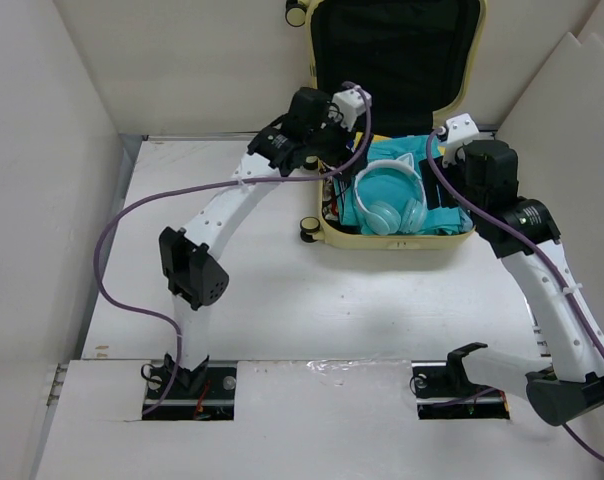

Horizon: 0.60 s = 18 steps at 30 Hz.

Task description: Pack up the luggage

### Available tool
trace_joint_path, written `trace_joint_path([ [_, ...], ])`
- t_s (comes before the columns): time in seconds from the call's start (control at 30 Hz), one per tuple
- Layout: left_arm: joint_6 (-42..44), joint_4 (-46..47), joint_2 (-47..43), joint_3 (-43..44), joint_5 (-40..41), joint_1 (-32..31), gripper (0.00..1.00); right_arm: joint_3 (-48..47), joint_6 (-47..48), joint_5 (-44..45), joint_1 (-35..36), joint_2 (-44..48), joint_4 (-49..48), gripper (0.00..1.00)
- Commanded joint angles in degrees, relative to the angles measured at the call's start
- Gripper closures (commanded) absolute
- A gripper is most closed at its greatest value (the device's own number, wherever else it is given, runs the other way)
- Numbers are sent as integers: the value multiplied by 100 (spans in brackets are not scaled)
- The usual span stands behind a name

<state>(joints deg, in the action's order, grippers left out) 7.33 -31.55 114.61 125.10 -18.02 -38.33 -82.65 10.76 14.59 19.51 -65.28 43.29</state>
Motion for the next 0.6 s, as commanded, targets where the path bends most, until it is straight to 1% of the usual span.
trace_joint_path([
  [0.0, -469, 763, -246, -231, 483, 569, 6, -32, -4, -44, 88, 76, -110, 28],
  [0.07, -645, 992, -168, -284, 484, 843, 7, 29, -4, -44, 88, 76, -110, 28],
  [0.1, -724, 1054, 25, -284, 484, 966, 9, 30, -4, -44, 88, 76, -110, 28],
  [0.13, -855, 1054, 148, -128, 414, 1176, 11, 30, -4, -44, 88, 76, -58, 28],
  [0.17, -856, 1054, 271, -65, 413, 1248, 16, 30, -4, -44, 88, 76, -57, 28],
  [0.23, -909, 1107, 596, 14, 335, 1371, 22, 30, -4, -44, 88, 76, -5, 28],
  [0.3, -909, 1107, 790, 76, 142, 1372, 26, 30, -4, 8, 88, 15, -5, 28],
  [0.4, -1049, 1177, 1072, 138, -52, 1372, 26, -22, -4, 9, 88, -47, -5, 28],
  [0.5, -1129, 1370, 1213, 138, -105, 1372, 27, -23, -4, 9, 88, -108, -5, 28],
  [0.57, -1190, 1432, 1353, 190, -105, 1372, 30, -23, -4, 9, 88, -108, 48, 28],
])
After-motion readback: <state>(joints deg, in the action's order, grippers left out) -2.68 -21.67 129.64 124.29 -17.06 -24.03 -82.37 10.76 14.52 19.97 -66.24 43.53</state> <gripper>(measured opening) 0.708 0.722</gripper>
